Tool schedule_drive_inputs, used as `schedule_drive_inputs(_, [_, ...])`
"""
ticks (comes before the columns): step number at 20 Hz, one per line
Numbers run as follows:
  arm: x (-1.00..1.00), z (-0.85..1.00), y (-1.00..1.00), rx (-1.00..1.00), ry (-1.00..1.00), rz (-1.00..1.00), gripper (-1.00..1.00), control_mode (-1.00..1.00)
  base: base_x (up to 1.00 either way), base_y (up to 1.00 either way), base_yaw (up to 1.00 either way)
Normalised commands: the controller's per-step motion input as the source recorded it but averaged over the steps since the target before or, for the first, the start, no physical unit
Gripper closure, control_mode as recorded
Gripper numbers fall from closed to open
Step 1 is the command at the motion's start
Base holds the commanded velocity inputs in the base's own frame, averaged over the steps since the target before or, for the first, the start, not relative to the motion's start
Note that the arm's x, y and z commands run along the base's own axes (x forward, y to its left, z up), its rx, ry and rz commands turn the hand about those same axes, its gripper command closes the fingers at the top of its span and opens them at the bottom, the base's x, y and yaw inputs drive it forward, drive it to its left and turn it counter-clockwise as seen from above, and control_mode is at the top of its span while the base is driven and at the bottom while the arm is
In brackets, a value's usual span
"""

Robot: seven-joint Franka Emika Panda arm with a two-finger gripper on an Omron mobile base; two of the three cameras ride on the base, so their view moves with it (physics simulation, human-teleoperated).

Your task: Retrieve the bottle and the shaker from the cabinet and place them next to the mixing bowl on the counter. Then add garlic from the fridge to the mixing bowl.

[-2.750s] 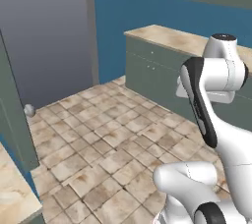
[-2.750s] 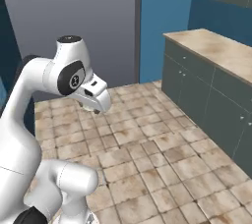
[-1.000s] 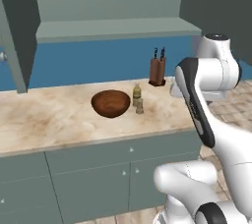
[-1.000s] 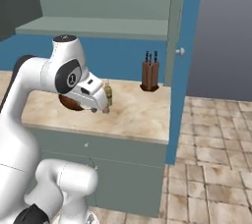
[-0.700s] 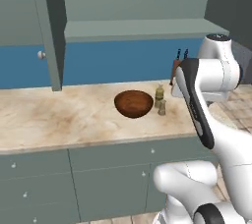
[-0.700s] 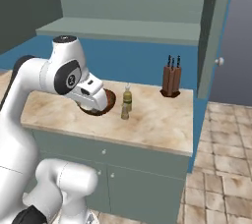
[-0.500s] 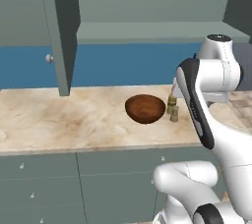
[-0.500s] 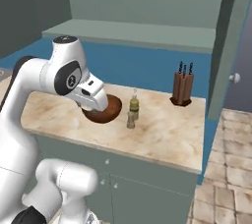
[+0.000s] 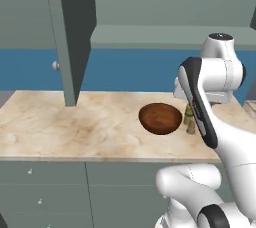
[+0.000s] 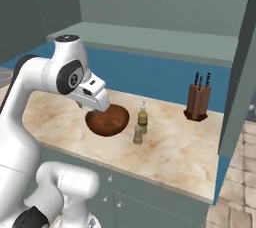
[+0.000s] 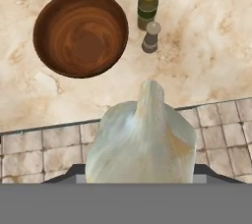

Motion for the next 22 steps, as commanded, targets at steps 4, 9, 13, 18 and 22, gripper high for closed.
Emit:
schedule_drive_inputs(4, [0.0,0.0,0.0,0.0,0.0,0.0,1.0,1.0,0.47,0.1,0.12])
schedule_drive_inputs(9, [0.0,0.0,0.0,0.0,0.0,0.0,1.0,1.0,0.5,0.04,0.07])
schedule_drive_inputs(13, [0.0,0.0,0.0,0.0,0.0,0.0,1.0,1.0,0.5,0.25,0.03])
schedule_drive_inputs(18, [0.0,0.0,0.0,0.0,0.0,0.0,1.0,1.0,0.75,0.24,0.0])
schedule_drive_inputs(22, [0.0,0.0,0.0,0.0,0.0,0.0,1.0,1.0,0.77,0.15,0.0])
